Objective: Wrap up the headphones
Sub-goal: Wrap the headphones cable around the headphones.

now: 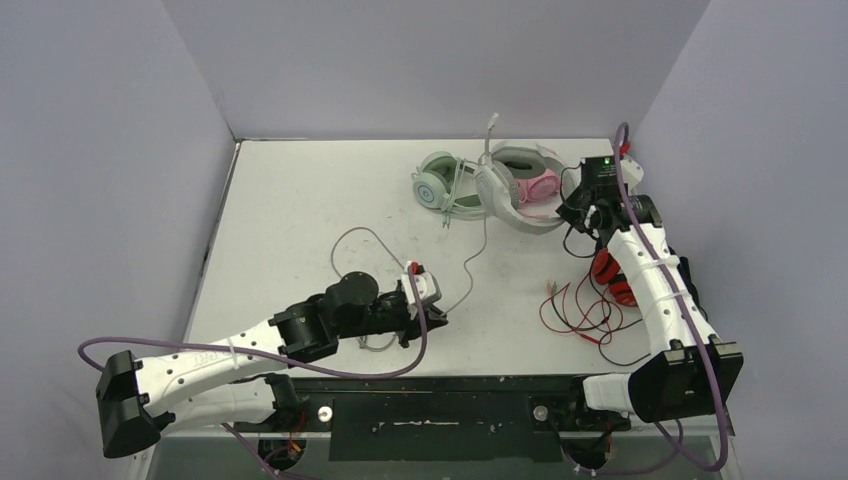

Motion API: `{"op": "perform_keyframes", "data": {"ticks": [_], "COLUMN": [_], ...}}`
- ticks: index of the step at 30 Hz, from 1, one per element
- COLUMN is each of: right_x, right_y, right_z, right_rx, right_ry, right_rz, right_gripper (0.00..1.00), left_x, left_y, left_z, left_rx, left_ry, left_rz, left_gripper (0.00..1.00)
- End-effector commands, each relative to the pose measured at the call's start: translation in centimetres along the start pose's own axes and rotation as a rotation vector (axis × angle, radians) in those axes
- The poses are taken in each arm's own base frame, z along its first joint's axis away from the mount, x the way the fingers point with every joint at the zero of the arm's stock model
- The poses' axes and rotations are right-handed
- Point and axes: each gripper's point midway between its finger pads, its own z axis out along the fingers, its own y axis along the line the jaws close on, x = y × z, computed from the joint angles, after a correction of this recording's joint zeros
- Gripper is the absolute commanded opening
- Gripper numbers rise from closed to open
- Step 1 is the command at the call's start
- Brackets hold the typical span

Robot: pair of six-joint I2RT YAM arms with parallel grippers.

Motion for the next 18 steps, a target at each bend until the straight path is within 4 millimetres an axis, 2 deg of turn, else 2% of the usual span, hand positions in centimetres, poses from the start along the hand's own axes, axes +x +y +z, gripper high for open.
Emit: {"op": "perform_keyframes", "data": {"ticks": [1,4,11,14,18], "right_x": [-4.7,-5.8,-7.8,-8.4,-9.7], "right_y": [4.8,4.7,2.9,2.2,0.7], "right_z": [-2.5,-2.8,-2.7,-2.6,-2.9], "right_rx": [-0.210,-0.205,-0.143,-0.131,-0.074], "right_ry": [-0.052,-0.080,-0.167,-0.182,-0.266], "right_rz": [0.156,0.211,0.376,0.435,0.462], "right_gripper": [0.00,0.00,0.00,0.00,0.00], "left_x": [0.8,0.7,0.1,0.9,0.4], "left_y": [-0.6,-2.2,-7.0,-9.0,-11.5], "left_z": [0.4,1.3,3.3,3.7,3.8], "left_rx": [0.016,0.070,0.184,0.232,0.304], "left_ry": [0.013,0.010,0.046,0.093,0.084], "left_rz": [-0.022,-0.014,0.084,0.112,0.126], "left_gripper": [0.00,0.00,0.00,0.00,0.00]}}
